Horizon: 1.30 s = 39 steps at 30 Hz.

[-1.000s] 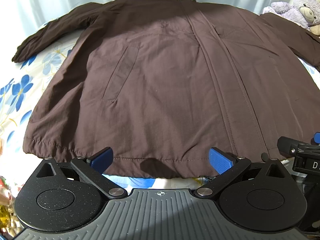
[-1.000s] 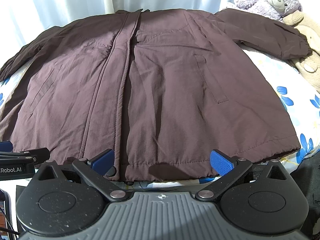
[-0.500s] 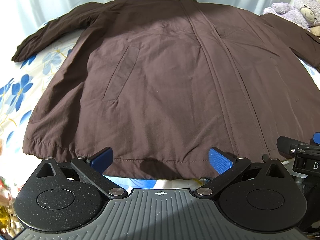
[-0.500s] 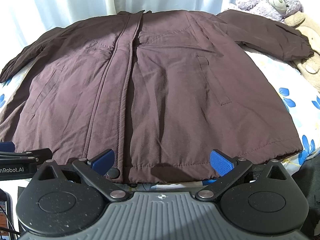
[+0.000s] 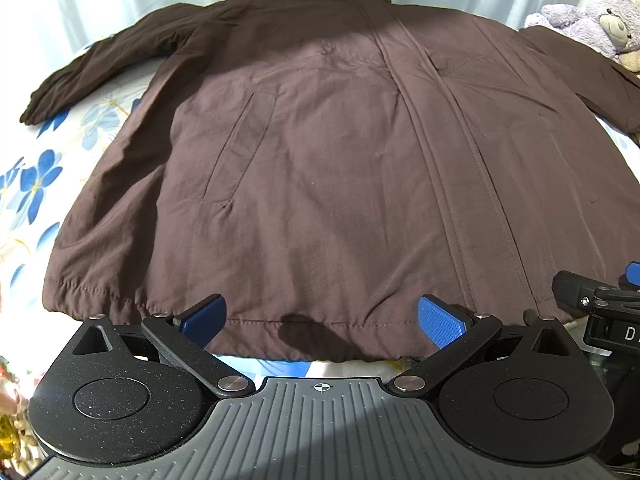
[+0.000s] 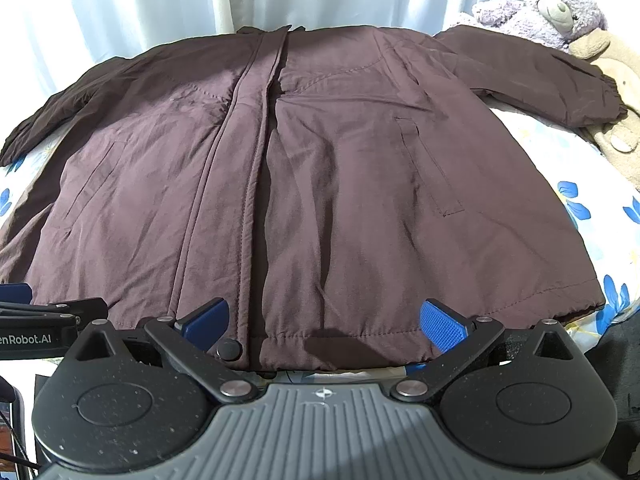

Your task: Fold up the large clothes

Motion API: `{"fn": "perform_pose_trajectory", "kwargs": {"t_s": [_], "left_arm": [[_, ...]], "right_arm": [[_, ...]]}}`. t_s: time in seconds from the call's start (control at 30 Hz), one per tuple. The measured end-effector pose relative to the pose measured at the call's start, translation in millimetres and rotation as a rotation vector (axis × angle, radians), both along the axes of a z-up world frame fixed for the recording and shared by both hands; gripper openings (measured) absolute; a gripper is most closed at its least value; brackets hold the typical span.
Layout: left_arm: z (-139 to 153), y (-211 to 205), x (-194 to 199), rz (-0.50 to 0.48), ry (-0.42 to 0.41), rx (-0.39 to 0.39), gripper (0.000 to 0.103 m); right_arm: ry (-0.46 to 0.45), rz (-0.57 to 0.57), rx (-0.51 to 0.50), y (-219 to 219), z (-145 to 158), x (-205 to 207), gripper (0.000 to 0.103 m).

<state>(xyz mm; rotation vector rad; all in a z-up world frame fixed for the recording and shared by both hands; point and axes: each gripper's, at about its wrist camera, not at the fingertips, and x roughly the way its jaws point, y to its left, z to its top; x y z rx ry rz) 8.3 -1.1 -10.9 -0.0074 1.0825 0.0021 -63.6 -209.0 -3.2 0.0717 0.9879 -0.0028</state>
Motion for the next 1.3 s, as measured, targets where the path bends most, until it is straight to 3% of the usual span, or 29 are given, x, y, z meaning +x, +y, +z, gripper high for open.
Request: {"fn": "perform_pose_trajectory", "kwargs": {"t_s": [0.4,0.47,0.6,0.67,0.77,1.0,1.07,1.17,1.3], "left_arm": [[-0.9,-0.8,6.3,-0.002,0.0,-0.021,0.103],[2.1,1.4,9.7,0.003,-0.013,-0.043,0.103],[8.2,4.0,25.1,0.017,-0.041,-0.095,0.103],[10.5,5.6,40.0,0.038,-0.054,-0.132,0.103],[11.8,4.5,69.6,0.085,-0.071,-0.163,0.103],[-3.0,-13.8,145.2,0.132,-0.111,-0.148,0.103],[-10.4,-18.6,164.6,0.154,-0.117,-0.144,0.103],[-17.1,-27.7,191.6,0.18,-0.117,-0.197,0.103],[-13.6,-63.8,230.8,0.092,-0.136,-0.185,0.103]], "right_arm": [[-0.009,0.009,0.033,-4.9,-2.5,1.7,0.102],[-0.073,0.018,0.08,-10.7,0.1,-0.4,0.102],[-0.358,-0.005,0.274,-44.9,6.4,-7.5,0.102],[-0.375,-0.038,0.352,-65.1,5.2,4.8,0.102],[-0.373,-0.174,0.463,-115.1,1.4,35.7,0.102],[-0.445,-0.674,0.66,-298.5,-30.0,113.1,0.098],[-0.454,-0.759,0.665,-336.9,-44.4,134.2,0.072],[-0.47,-0.847,0.584,-381.1,-58.5,161.6,0.055],[-0.517,-0.948,0.561,-416.9,-76.8,184.0,0.055]]}}
